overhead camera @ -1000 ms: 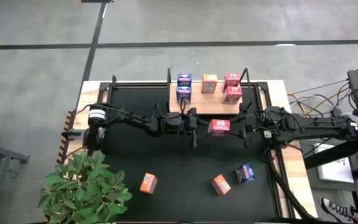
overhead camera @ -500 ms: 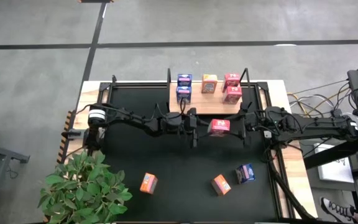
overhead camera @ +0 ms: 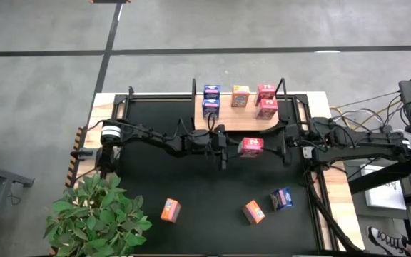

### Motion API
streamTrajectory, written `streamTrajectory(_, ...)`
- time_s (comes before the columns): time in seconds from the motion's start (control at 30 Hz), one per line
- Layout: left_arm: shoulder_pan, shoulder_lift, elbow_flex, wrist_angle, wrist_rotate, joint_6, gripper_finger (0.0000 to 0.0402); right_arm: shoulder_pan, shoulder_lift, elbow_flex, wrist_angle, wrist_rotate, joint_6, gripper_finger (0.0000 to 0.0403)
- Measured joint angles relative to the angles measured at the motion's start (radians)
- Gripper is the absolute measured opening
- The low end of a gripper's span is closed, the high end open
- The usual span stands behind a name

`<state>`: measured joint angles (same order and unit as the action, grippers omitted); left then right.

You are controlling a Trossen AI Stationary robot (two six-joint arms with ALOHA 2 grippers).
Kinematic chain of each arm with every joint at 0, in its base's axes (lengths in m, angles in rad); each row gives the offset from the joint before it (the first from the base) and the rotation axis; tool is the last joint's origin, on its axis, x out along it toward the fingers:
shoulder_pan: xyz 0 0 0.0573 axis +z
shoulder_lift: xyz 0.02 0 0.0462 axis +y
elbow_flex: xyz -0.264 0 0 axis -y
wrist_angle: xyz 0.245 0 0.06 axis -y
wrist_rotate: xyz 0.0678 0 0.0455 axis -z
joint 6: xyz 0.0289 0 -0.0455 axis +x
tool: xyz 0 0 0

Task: Stack cereal on shelf
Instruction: Put the red cereal box on the shelf aligned with the other red cereal box

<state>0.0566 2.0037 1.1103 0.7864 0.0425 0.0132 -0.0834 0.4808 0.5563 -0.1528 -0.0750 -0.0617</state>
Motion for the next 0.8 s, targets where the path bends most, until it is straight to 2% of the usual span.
streamTrajectory(0.53,-0.002,0.0,0.0,-0.057,-0.003,-0.007,0.0171,0.0,0.019,0.07,-0.044,-0.001,0.001,0.0265)
streamTrajectory(0.8,-0.003,-0.001,0.0,-0.055,-0.008,-0.008,0.0171,0.0,0.172,0.242,-0.279,-0.001,-0.028,0.0262)
